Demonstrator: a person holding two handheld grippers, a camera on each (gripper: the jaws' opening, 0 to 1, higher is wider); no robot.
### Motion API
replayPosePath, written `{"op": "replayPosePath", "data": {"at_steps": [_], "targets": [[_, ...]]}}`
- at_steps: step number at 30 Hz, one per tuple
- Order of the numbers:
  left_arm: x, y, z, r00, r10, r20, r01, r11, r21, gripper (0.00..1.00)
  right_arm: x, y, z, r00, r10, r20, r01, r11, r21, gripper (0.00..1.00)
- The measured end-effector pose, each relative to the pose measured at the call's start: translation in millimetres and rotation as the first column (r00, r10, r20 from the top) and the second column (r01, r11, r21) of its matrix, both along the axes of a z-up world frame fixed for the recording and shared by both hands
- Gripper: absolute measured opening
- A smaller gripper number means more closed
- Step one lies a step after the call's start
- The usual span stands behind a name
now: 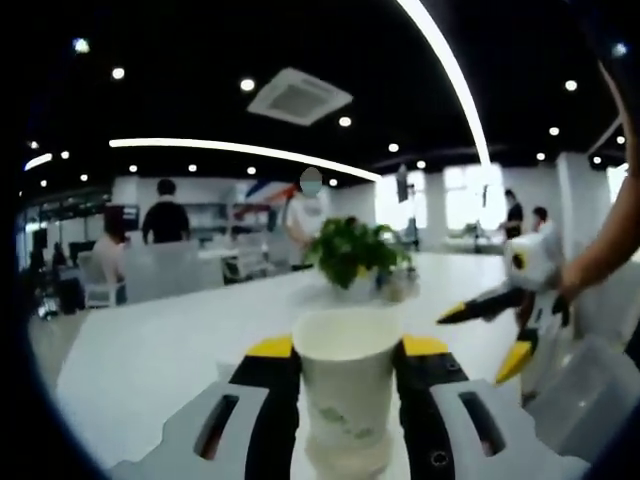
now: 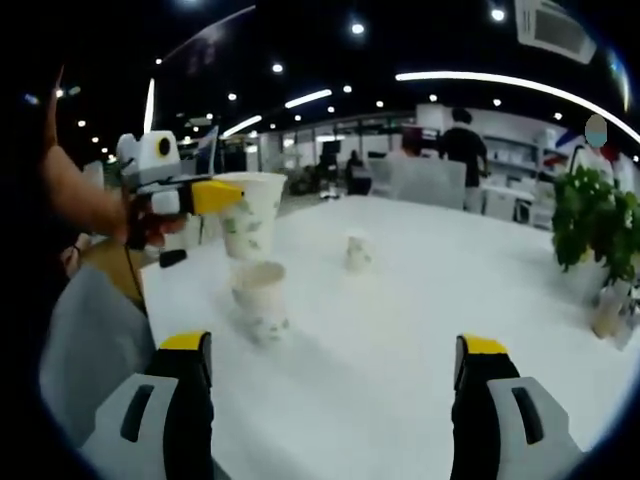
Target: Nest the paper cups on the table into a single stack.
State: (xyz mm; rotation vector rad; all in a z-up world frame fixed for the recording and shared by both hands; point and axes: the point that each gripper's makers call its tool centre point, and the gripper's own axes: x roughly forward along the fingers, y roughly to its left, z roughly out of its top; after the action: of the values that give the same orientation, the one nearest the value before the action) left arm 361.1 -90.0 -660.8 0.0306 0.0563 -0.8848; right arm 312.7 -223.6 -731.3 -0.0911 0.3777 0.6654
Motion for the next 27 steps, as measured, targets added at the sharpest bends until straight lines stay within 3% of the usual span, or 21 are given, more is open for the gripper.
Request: {"op": "replayPosePath", "data": {"at_steps": [5, 10, 17, 23, 27], "targets": [[-0.4, -0.4, -27.1, 1.0, 0.006, -0.021, -0.005, 0.999, 0.043, 0.36, -2.3, -0.1, -2.7, 1.0, -0.002, -0.01, 0.002, 1.0, -0.003, 1.0], [-3.5, 2.2, -58.8, 0.997, 0.001, -0.081, 0.007, 0.995, 0.095, 0.36, -2.6, 0.0, -2.7, 1.0, -0.006, -0.011, 0.006, 1.0, -0.003, 1.0], [-6.7, 7.5, -86.2, 0.992, 0.012, -0.128, 0.01, 0.986, 0.168, 0.37, -3.8, 1.2, -5.0, 1.0, -0.007, -0.016, 0.007, 1.0, -0.003, 1.0], [-6.9, 10.1, -85.5, 0.991, 0.025, -0.133, -0.003, 0.987, 0.161, 0.39, -2.5, 3.0, -6.1, 1.0, 0.0, -0.016, 0.0, 1.0, -0.002, 1.0], [-6.3, 9.2, -83.8, 0.985, 0.013, -0.169, 0.01, 0.991, 0.133, 0.46, -1.7, 5.3, -6.2, 1.0, 0.008, -0.017, -0.008, 1.0, -0.003, 1.0]]}}
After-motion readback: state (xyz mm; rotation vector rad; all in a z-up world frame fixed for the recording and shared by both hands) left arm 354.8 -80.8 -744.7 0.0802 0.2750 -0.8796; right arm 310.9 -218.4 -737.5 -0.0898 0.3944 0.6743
